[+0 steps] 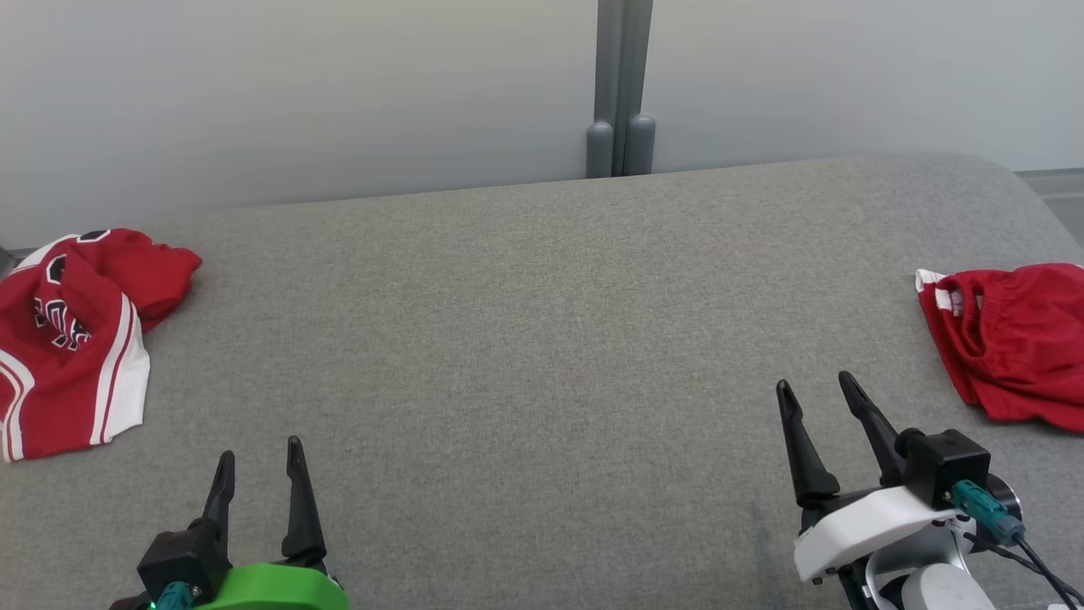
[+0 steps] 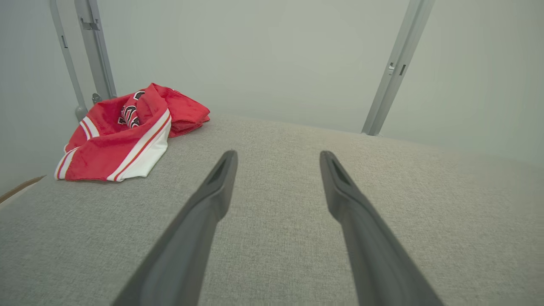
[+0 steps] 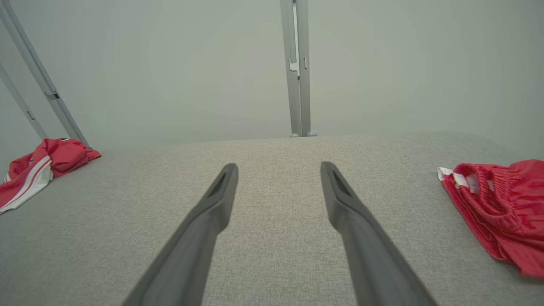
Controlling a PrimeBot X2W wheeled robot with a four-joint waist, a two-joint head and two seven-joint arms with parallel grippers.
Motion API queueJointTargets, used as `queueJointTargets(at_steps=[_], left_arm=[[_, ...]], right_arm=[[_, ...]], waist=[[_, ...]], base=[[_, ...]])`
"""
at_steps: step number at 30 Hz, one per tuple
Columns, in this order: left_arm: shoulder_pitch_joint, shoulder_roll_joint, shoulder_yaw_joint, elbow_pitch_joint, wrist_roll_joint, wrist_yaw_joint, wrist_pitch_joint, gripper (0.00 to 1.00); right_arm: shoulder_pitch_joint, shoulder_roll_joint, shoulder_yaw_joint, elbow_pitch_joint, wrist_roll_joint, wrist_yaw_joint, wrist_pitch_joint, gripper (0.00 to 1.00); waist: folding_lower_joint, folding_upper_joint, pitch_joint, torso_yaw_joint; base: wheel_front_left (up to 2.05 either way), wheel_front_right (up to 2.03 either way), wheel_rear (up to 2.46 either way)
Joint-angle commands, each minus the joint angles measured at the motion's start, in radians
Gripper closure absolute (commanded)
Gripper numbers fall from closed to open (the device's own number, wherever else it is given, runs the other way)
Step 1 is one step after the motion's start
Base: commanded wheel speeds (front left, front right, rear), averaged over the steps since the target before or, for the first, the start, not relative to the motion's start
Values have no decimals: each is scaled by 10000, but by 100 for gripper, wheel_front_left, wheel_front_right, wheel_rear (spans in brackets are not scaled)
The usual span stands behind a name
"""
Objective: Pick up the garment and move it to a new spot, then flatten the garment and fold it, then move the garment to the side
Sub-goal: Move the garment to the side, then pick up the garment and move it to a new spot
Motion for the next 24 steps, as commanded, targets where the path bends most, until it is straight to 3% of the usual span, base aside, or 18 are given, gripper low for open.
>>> queueJointTargets(at_steps=[1,24], left_arm=[[165,22,55,38,98,-62,-6,0],[153,-180,179,278,319,-313,-6,0]], right_arm=[[167,-22,16,-43,29,1,49,0],[238,-22,-28,-85,68,1,94,0]], waist=[[1,0,-19,-13],[1,0,-116,163]], base=[[0,0,0],[0,0,0]])
